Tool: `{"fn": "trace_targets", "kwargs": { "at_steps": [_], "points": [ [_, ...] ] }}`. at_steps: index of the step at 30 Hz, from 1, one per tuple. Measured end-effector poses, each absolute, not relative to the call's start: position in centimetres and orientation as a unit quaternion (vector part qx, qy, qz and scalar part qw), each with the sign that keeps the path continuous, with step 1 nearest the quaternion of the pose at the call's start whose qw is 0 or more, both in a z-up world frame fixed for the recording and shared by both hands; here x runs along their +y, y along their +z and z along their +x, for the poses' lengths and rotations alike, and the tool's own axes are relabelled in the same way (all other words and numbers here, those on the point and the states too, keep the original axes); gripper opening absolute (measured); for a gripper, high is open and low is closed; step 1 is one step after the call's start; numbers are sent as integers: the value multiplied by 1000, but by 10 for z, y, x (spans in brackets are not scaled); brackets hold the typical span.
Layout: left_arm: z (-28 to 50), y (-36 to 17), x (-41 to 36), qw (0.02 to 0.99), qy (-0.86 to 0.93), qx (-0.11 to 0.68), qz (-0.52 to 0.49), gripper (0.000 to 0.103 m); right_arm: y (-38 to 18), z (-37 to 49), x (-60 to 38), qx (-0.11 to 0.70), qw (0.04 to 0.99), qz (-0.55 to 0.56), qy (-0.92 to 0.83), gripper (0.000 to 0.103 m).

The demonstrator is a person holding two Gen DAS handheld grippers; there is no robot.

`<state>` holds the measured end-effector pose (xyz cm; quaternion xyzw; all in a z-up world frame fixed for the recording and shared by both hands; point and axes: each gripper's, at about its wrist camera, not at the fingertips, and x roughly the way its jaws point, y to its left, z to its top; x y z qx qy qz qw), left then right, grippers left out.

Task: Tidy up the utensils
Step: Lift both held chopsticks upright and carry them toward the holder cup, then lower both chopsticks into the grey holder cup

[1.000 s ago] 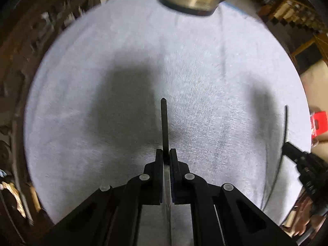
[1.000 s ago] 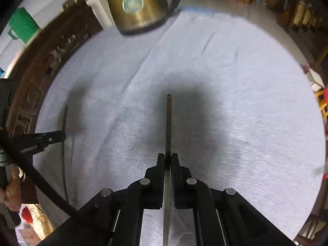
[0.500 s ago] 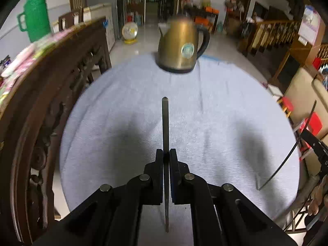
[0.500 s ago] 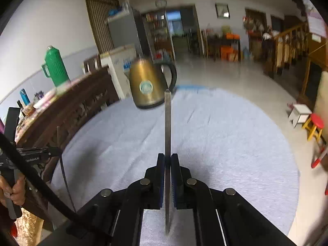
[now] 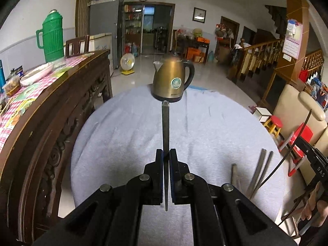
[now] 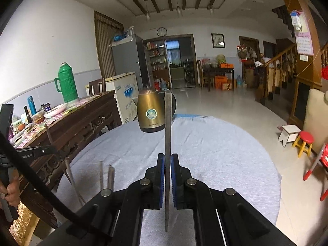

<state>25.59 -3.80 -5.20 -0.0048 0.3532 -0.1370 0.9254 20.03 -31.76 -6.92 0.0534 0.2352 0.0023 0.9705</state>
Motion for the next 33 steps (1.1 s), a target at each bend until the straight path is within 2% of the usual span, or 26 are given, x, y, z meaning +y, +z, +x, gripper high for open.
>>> {"fn": "trace_targets", "kwargs": {
  "at_steps": [33],
  "points": [
    [181, 36, -56, 931, -236, 277, -5, 6, -11, 129, -291, 147, 983, 85, 73, 6]
  ]
}}
